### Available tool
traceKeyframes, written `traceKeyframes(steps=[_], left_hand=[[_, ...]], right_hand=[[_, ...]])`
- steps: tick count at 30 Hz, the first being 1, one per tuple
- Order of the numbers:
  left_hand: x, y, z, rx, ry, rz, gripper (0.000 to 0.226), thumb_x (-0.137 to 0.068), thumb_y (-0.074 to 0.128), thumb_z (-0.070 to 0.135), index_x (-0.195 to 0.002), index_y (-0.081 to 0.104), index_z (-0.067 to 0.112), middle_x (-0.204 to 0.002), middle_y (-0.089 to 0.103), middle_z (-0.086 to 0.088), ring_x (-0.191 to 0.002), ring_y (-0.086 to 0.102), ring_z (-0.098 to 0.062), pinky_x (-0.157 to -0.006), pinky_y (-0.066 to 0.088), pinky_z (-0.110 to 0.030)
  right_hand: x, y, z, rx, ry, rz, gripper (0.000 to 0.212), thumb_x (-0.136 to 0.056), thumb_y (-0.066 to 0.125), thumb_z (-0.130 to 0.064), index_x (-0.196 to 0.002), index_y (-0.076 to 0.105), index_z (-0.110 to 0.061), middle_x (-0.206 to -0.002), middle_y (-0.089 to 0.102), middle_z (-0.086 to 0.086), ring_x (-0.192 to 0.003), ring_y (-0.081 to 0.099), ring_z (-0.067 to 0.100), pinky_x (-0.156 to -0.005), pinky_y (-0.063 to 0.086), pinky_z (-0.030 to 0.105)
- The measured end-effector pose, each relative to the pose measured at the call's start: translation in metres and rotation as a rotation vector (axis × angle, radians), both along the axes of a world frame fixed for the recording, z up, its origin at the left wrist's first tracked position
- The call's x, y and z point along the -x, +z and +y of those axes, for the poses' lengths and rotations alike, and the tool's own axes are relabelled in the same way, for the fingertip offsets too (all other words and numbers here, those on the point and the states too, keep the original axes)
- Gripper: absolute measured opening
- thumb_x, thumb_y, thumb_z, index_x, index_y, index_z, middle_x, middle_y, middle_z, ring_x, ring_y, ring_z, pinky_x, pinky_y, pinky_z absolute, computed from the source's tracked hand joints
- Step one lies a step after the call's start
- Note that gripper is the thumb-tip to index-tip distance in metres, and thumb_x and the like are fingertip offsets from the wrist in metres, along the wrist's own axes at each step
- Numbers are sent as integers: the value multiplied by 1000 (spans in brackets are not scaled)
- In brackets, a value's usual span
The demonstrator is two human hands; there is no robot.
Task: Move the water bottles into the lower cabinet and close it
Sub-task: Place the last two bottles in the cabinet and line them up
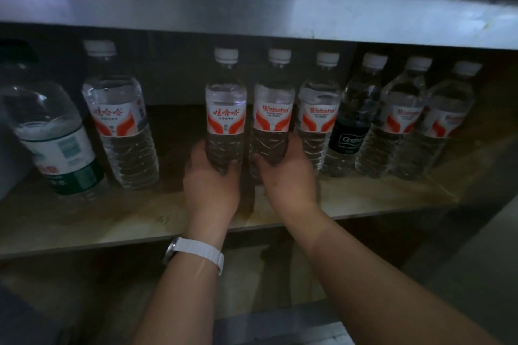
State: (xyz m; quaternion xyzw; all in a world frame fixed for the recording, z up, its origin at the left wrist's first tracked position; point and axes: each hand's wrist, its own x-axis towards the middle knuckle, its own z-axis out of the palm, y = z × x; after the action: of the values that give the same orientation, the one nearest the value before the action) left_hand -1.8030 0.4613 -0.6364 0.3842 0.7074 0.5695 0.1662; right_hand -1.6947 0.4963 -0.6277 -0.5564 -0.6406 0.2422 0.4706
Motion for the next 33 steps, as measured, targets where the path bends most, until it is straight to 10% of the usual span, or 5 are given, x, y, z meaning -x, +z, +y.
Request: traceKeyframes(steps=[14, 21, 33], left_hand=[[22, 5, -27, -5, -102, 60, 60, -88, 72, 32, -140, 43, 38, -125, 54, 18, -110, 52, -4, -84, 42, -24], [80, 4, -104, -61, 62, 448, 48, -88, 64, 34, -135, 55, 26, -132, 53, 9, -118, 45, -4, -95, 39, -30], [172, 8, -99, -9, 151, 135, 77, -80, 81, 30, -145, 39, 31, -142, 53, 8, -128, 52, -13, -101, 46, -37]], right_hand=[[-24, -1, -20, -64, 27, -151, 57, -83, 68, -48, -133, 41, -45, -130, 55, -21, -115, 54, 1, -94, 50, 32], [8, 15, -54, -183, 270, -277, 50, -87, 64, -42, -133, 46, -35, -126, 53, -16, -113, 51, 1, -92, 48, 27], [120, 21, -43, 142, 489, -226, 82, -81, 75, -46, -147, 26, -39, -148, 41, -10, -130, 46, 15, -98, 46, 36]])
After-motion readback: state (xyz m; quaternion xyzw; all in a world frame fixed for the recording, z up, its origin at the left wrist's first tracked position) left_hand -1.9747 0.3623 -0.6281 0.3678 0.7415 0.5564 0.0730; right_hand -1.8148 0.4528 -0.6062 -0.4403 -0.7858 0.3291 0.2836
